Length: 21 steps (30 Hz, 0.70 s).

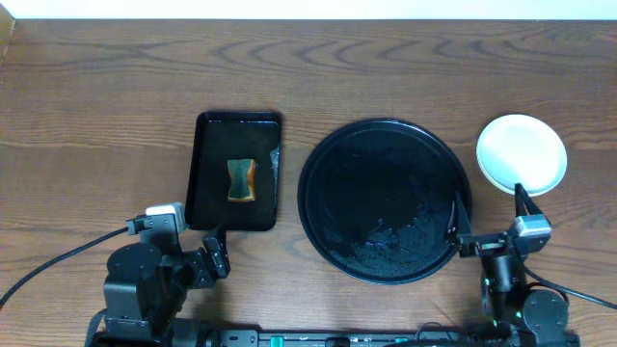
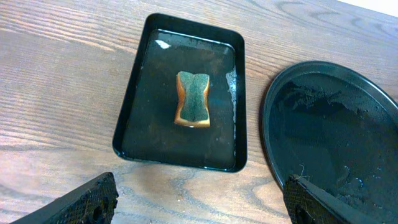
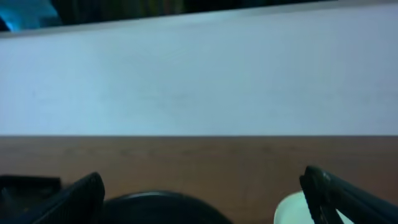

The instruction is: Clean dirty plates on tray and stack at the side

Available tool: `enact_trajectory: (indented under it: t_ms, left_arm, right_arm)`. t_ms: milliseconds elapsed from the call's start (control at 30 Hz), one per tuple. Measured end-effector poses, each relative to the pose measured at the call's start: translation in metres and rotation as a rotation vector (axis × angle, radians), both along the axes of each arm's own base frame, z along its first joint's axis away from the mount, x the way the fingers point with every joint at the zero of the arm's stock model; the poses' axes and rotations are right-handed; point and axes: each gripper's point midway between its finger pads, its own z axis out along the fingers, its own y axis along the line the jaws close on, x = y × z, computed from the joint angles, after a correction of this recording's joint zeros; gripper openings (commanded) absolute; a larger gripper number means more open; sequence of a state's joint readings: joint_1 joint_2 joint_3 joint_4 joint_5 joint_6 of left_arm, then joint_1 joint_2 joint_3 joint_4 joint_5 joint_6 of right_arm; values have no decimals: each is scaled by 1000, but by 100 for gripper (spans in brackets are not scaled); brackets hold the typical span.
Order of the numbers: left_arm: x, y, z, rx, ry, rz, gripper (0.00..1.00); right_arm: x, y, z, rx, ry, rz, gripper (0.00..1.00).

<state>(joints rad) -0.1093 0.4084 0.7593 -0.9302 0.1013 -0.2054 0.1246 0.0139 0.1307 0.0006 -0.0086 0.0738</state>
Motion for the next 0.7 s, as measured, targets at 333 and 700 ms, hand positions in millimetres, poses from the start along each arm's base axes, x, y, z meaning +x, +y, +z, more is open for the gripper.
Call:
enact_trajectory:
  t_ms: [333,700]
  left_arm:
    - [0,0,0,0,1,0,87]
    - [0,0,0,0,0,0,87]
  right_arm:
    - [10,-4,-77,-95,183,-29,99]
    - [10,-3,-77,-113,180,-29,99]
